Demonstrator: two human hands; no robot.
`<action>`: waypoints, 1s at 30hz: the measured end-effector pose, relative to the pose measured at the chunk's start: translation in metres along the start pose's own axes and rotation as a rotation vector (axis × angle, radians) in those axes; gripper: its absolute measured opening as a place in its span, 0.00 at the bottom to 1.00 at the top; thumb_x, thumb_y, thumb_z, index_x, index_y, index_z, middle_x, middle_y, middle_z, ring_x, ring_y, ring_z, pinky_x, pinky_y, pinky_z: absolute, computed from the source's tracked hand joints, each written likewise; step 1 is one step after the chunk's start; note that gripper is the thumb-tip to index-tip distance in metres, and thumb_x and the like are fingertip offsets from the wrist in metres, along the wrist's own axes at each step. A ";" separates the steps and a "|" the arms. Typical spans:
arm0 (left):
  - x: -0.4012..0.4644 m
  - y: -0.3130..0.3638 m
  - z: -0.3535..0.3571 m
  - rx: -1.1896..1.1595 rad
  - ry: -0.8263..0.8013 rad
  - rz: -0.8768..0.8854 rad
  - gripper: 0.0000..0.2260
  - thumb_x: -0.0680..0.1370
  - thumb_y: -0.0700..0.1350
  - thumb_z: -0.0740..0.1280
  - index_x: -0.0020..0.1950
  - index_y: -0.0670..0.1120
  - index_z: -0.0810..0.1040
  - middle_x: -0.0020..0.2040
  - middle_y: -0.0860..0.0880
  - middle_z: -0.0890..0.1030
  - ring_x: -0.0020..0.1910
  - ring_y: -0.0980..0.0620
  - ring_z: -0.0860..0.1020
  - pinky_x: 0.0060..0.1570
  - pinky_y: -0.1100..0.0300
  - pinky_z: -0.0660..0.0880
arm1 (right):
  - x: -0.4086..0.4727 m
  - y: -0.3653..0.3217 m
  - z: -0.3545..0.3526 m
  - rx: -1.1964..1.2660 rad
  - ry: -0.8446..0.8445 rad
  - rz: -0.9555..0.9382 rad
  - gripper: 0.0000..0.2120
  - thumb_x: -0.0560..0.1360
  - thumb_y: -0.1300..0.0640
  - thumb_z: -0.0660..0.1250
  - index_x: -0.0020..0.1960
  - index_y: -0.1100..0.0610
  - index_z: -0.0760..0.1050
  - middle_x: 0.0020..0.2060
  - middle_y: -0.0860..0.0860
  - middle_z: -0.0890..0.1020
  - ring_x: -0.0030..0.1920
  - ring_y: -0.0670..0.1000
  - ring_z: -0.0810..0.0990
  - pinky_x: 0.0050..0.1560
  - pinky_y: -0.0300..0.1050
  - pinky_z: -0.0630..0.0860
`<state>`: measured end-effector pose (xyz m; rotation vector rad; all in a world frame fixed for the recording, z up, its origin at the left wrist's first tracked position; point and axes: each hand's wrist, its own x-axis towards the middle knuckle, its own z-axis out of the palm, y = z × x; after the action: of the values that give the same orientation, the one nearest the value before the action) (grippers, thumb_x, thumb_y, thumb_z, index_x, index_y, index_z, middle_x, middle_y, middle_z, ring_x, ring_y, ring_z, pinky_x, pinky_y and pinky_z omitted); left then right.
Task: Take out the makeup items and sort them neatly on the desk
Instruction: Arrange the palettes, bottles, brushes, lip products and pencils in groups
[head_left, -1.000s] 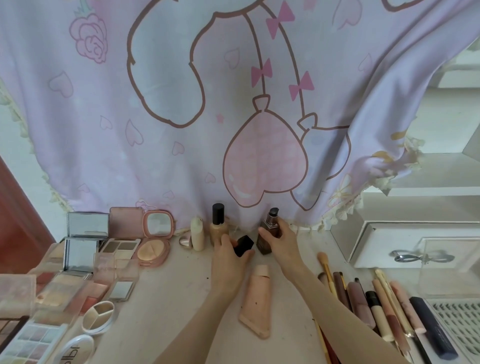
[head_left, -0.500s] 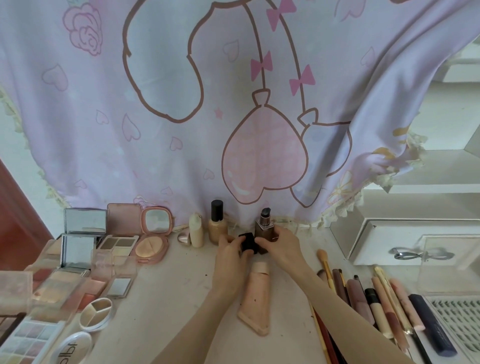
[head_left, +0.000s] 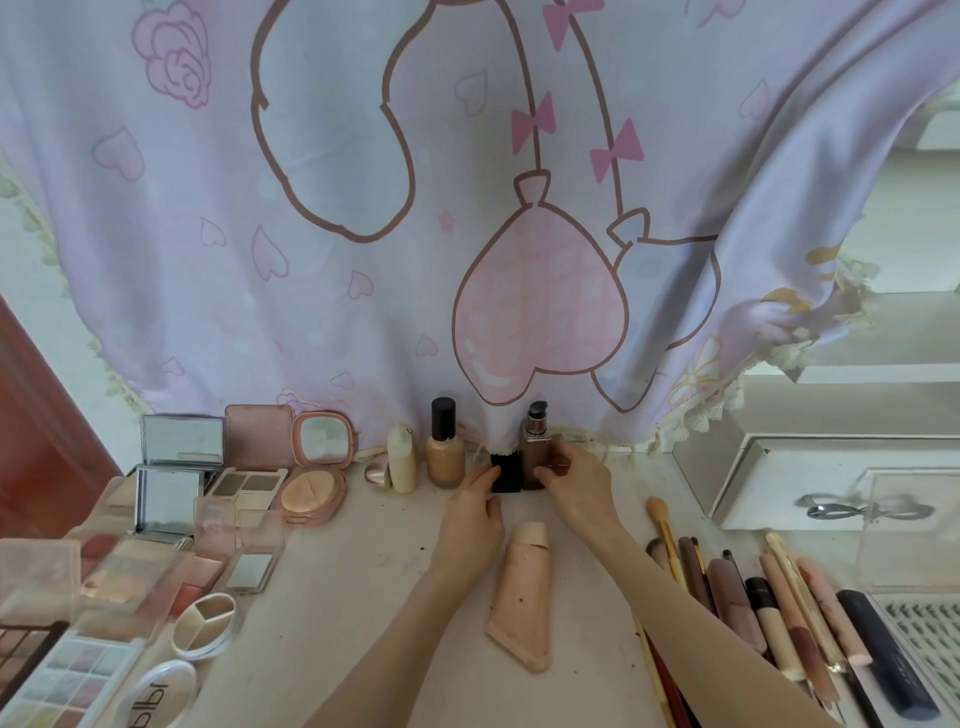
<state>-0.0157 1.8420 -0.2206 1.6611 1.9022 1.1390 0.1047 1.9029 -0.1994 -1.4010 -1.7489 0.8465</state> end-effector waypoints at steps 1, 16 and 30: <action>0.000 -0.001 0.000 -0.002 -0.006 -0.001 0.19 0.78 0.32 0.58 0.69 0.38 0.68 0.70 0.43 0.69 0.68 0.47 0.68 0.66 0.65 0.61 | 0.000 0.000 0.000 -0.005 -0.003 0.004 0.12 0.72 0.65 0.66 0.55 0.60 0.78 0.51 0.54 0.82 0.50 0.51 0.78 0.47 0.34 0.67; -0.021 -0.007 -0.012 -0.164 -0.090 -0.054 0.22 0.79 0.35 0.57 0.73 0.45 0.60 0.69 0.48 0.69 0.67 0.53 0.68 0.58 0.73 0.61 | -0.021 -0.002 -0.012 -0.078 -0.124 0.150 0.20 0.77 0.56 0.63 0.67 0.60 0.68 0.61 0.56 0.76 0.60 0.54 0.75 0.55 0.39 0.67; -0.065 -0.020 -0.023 0.119 -0.192 0.130 0.17 0.79 0.44 0.60 0.68 0.55 0.70 0.69 0.54 0.70 0.69 0.56 0.66 0.67 0.65 0.60 | -0.091 -0.010 -0.010 -0.195 -0.211 0.214 0.19 0.75 0.54 0.65 0.63 0.61 0.72 0.57 0.55 0.79 0.55 0.53 0.78 0.49 0.41 0.73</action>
<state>-0.0300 1.7740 -0.2371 1.9083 1.7939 0.8903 0.1209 1.8119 -0.1984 -1.7028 -1.9048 0.9893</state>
